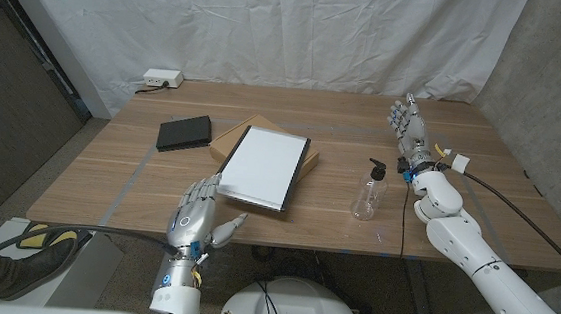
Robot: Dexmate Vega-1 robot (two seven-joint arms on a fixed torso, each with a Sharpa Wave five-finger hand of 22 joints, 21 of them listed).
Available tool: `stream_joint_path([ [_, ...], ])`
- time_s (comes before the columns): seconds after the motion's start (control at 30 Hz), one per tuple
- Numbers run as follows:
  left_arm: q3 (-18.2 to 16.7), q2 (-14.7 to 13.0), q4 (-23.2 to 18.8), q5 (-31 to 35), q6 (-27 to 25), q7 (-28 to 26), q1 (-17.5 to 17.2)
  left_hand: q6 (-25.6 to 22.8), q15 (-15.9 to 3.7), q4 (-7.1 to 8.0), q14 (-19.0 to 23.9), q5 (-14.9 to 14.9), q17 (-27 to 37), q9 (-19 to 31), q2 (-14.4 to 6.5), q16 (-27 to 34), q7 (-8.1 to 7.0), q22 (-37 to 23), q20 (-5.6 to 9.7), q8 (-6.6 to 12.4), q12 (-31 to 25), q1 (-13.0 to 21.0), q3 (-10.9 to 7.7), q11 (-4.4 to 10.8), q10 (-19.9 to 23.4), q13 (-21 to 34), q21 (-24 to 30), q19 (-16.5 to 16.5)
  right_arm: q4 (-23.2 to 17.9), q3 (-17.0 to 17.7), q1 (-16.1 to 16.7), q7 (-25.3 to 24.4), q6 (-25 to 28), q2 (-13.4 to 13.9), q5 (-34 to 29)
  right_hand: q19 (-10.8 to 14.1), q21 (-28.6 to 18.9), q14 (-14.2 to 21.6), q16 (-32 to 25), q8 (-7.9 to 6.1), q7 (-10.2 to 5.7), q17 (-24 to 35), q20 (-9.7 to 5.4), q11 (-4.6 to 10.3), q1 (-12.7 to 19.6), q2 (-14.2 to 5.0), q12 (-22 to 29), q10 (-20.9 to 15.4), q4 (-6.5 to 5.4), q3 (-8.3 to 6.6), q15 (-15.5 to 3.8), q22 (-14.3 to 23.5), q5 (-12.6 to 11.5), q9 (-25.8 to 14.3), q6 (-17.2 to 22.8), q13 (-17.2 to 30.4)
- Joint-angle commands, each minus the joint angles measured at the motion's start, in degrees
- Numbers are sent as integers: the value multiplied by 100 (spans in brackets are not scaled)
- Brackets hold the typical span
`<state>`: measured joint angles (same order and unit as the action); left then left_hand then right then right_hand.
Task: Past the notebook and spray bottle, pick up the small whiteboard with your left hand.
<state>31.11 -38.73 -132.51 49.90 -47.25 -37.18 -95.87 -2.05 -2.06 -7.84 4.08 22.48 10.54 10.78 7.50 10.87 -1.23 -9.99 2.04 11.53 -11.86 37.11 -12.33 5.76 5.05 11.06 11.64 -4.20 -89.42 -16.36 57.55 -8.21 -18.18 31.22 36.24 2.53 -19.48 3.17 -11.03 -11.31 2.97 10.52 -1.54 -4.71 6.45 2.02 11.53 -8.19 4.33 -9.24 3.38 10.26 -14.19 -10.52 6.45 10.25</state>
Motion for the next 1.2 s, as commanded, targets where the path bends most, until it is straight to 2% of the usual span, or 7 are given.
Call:
stream_joint_path([
  [0.03,440,-109,24,431,-585,185,356,5,-250,2,-9,32,8,31,-3,-8,-49,-30,172,1,8,96,29,56,-14,20,-14,18,24,38,39,32,-50,-9,58,38,17,63,-8,-10,-6,17,-8,-12,49,-21,43,-40,-22,21,11,13,-7,-34,44,20],
  [0.47,551,-175,137,459,-737,263,551,-24,-255,-7,-2,56,7,33,-12,-3,-69,-30,174,19,2,149,35,94,7,21,-19,32,19,31,61,7,-46,-21,55,57,36,67,-7,-10,-9,18,-9,-11,49,-24,45,-48,-19,29,10,14,-8,-34,47,21],
  [0.83,623,-103,314,313,-703,113,678,-34,-261,-8,16,70,7,34,-22,5,-79,-30,166,25,-2,178,38,94,23,21,-19,33,53,18,47,6,-60,-53,61,69,55,74,-7,-5,-6,18,-9,0,48,-28,44,-48,-18,37,11,15,-9,-34,40,21],
  [1.2,507,-149,426,11,-526,-85,735,-64,-282,-6,46,89,8,35,-42,15,-77,-30,177,39,-12,217,40,111,58,22,-17,28,-6,40,90,-54,-65,-47,48,79,75,74,-5,-4,-9,18,-13,-5,50,-30,46,-56,-15,44,8,15,-11,-34,39,21],
])
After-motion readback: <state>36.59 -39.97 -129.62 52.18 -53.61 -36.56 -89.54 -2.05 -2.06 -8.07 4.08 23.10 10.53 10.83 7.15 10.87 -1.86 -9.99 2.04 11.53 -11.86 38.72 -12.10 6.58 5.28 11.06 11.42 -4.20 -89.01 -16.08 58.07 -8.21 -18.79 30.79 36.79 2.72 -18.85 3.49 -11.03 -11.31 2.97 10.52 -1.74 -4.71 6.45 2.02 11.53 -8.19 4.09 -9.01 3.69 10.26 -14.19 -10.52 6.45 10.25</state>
